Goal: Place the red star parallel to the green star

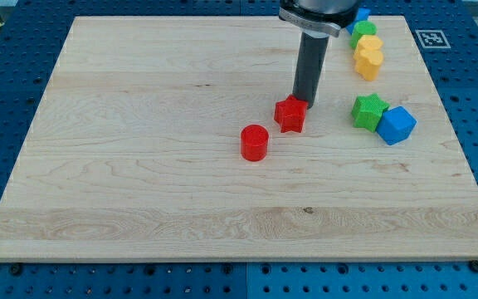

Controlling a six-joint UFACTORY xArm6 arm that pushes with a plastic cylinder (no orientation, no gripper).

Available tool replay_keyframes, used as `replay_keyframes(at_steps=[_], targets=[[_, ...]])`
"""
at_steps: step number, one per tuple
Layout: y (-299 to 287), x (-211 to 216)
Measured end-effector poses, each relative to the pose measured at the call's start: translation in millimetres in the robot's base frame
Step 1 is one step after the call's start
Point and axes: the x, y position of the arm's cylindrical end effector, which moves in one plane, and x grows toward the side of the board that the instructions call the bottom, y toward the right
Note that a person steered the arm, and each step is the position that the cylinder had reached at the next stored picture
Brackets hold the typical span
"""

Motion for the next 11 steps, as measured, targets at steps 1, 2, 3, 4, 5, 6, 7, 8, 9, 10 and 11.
replay_keyframes(at_steps=[1, 2, 3, 4, 5, 6, 7, 8, 9, 10, 11], targets=[[18, 13], [10, 28], [-27, 28], [-69, 28], [-97, 27], [-107, 27], [-82, 23], [-80, 0], [-113, -5], [-132, -1], [-127, 0]])
